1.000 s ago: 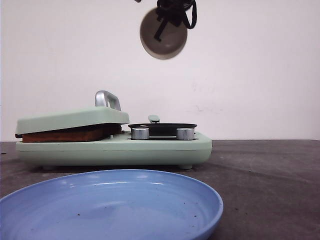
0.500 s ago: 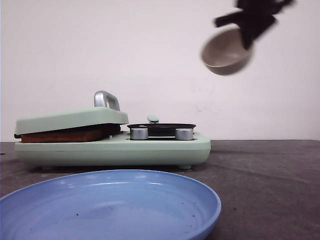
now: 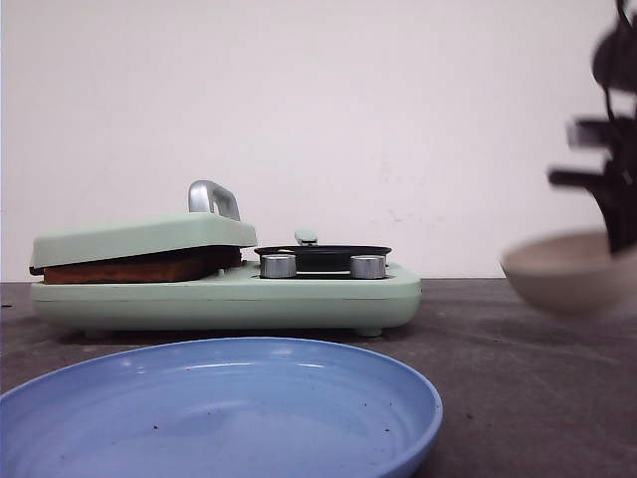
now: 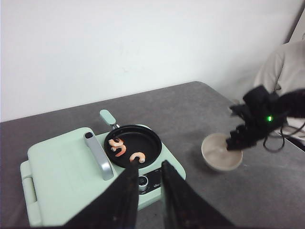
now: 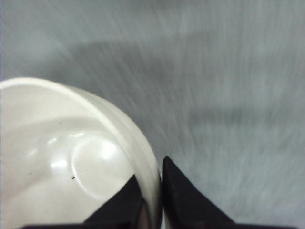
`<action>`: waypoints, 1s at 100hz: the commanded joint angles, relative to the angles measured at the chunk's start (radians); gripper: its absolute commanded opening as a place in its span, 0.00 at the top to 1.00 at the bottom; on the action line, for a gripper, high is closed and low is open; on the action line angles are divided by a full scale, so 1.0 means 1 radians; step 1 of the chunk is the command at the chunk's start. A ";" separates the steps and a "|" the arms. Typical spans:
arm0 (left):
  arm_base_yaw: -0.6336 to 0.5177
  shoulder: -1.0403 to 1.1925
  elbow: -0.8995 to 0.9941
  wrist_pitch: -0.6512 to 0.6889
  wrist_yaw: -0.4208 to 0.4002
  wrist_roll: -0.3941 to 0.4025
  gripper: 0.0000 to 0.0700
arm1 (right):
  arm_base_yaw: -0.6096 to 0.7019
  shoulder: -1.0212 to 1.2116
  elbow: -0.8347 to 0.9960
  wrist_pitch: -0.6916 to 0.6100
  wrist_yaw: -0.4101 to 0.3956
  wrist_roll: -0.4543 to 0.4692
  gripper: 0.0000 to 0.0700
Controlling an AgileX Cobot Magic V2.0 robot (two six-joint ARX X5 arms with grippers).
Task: Make breakfast with bread and shrimp
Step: 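Carry the empty bowl back and set it down with the right gripper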
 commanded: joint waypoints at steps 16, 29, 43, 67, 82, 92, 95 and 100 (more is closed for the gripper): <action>-0.005 0.034 0.018 0.011 -0.005 -0.018 1.00 | 0.005 0.016 -0.045 0.068 -0.005 0.012 0.85; -0.005 0.042 0.018 0.010 -0.005 -0.018 1.00 | 0.007 0.015 -0.041 0.078 -0.010 0.037 0.40; -0.005 0.044 0.018 0.009 -0.007 -0.012 1.00 | 0.006 -0.020 -0.041 0.076 -0.035 0.044 0.36; -0.005 0.040 0.018 -0.057 -0.051 -0.013 1.00 | 0.014 -0.207 -0.041 0.116 -0.071 0.039 0.83; -0.005 0.038 0.017 -0.147 -0.051 -0.013 1.00 | 0.069 -0.346 -0.044 0.113 -0.097 0.029 0.98; -0.005 0.037 0.013 -0.170 -0.061 -0.013 1.00 | 0.150 -0.457 -0.069 0.137 -0.067 0.017 0.98; -0.005 0.037 0.011 -0.168 -0.065 -0.013 1.00 | 0.178 -0.499 -0.089 0.166 -0.048 0.003 0.98; -0.005 0.037 0.006 -0.163 -0.073 -0.014 1.00 | 0.229 -0.582 -0.137 0.237 -0.017 -0.045 0.98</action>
